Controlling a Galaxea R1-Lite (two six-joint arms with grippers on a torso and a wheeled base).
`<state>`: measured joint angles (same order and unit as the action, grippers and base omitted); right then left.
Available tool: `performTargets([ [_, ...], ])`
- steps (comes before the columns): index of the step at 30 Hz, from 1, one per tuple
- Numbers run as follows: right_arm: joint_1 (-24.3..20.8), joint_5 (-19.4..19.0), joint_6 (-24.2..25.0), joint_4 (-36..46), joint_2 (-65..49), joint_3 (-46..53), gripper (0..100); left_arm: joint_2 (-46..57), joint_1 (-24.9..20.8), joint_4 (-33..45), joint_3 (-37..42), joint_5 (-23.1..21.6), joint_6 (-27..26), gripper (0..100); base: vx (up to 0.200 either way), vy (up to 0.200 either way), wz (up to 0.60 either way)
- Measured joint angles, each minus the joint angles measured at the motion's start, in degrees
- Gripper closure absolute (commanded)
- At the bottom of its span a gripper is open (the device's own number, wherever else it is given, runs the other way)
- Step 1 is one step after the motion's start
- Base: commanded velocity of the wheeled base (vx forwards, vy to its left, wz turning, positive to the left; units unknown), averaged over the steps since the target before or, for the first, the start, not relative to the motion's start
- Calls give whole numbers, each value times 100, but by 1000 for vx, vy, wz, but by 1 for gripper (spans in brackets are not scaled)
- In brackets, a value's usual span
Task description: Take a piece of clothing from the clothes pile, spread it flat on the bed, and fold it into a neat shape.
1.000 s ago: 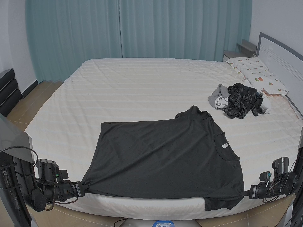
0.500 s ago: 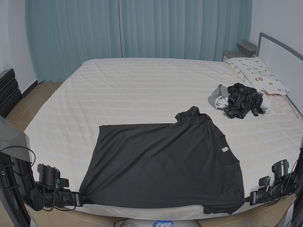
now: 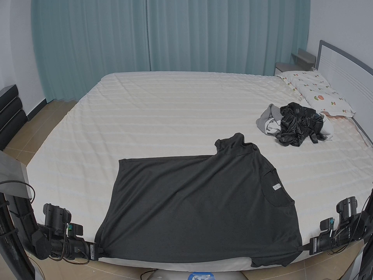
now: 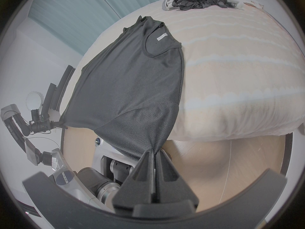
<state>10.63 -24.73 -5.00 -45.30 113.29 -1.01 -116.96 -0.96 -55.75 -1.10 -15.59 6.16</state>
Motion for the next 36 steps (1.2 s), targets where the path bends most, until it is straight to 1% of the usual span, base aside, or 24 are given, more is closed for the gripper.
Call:
performTargets([
  [4,22,-17,24,17,-171,2,100,117,20,7,-96,-35,429,100,0,0,0],
  [8,23,-66,110,4,-345,2,100,271,12,35,-286,-66,1045,100,0,0,0],
  [13,4,-193,562,-5,-516,-157,100,414,-2,46,-562,-156,1598,100,0,0,0],
  [18,-22,-263,995,35,-616,-660,100,539,-7,165,-769,-492,2061,100,0,0,0],
  [21,-33,-283,1208,48,-656,-935,100,623,-7,561,-964,-594,2205,100,0,0,0],
  [26,-49,-378,1348,68,-670,-1232,100,795,0,1759,-1546,-646,2611,100,0,0,0],
  [30,-61,-455,1556,151,-653,-1453,100,929,4,2693,-2203,-674,2934,100,0,0,0],
  [33,-71,-608,1838,255,-636,-1674,100,987,15,3132,-2647,-694,3196,100,0,0,0],
  [36,-72,-728,1991,419,-601,-1894,100,1023,20,3394,-3023,-716,3629,100,0,0,0],
])
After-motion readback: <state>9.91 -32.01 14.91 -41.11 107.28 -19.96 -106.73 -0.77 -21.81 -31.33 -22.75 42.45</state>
